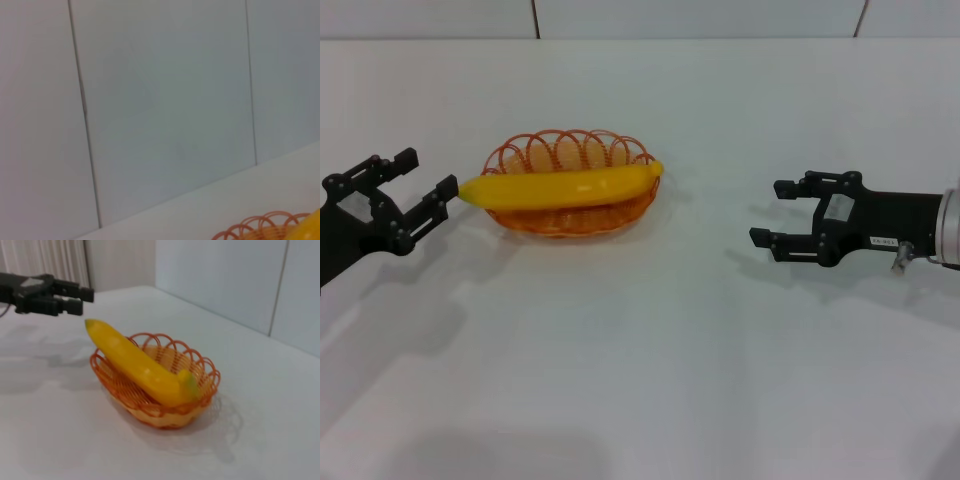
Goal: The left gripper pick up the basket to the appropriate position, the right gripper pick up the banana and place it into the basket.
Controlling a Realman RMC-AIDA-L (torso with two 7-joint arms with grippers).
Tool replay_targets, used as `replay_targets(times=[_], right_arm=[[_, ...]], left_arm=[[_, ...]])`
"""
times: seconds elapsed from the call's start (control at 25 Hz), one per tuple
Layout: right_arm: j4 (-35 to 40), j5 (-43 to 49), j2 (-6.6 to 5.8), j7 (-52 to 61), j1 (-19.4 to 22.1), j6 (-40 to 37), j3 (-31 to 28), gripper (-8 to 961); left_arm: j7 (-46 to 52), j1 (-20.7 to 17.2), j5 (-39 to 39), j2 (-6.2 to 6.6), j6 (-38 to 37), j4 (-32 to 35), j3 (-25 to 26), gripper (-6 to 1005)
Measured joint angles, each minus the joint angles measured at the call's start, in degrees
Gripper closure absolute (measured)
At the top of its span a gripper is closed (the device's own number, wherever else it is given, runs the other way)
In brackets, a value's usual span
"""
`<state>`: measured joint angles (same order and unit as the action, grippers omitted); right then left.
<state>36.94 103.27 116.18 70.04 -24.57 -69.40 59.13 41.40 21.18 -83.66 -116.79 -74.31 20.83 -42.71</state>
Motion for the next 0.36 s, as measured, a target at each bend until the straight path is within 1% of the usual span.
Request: replay_targets(times=[0.36], right_arm=[[-0.29, 0.6, 0.01, 1.39, -0.38, 1.01, -0.06, 187]], left_arm=[[0.1, -0.64, -0.64, 0.14, 3.28, -0.92, -0.5, 409]])
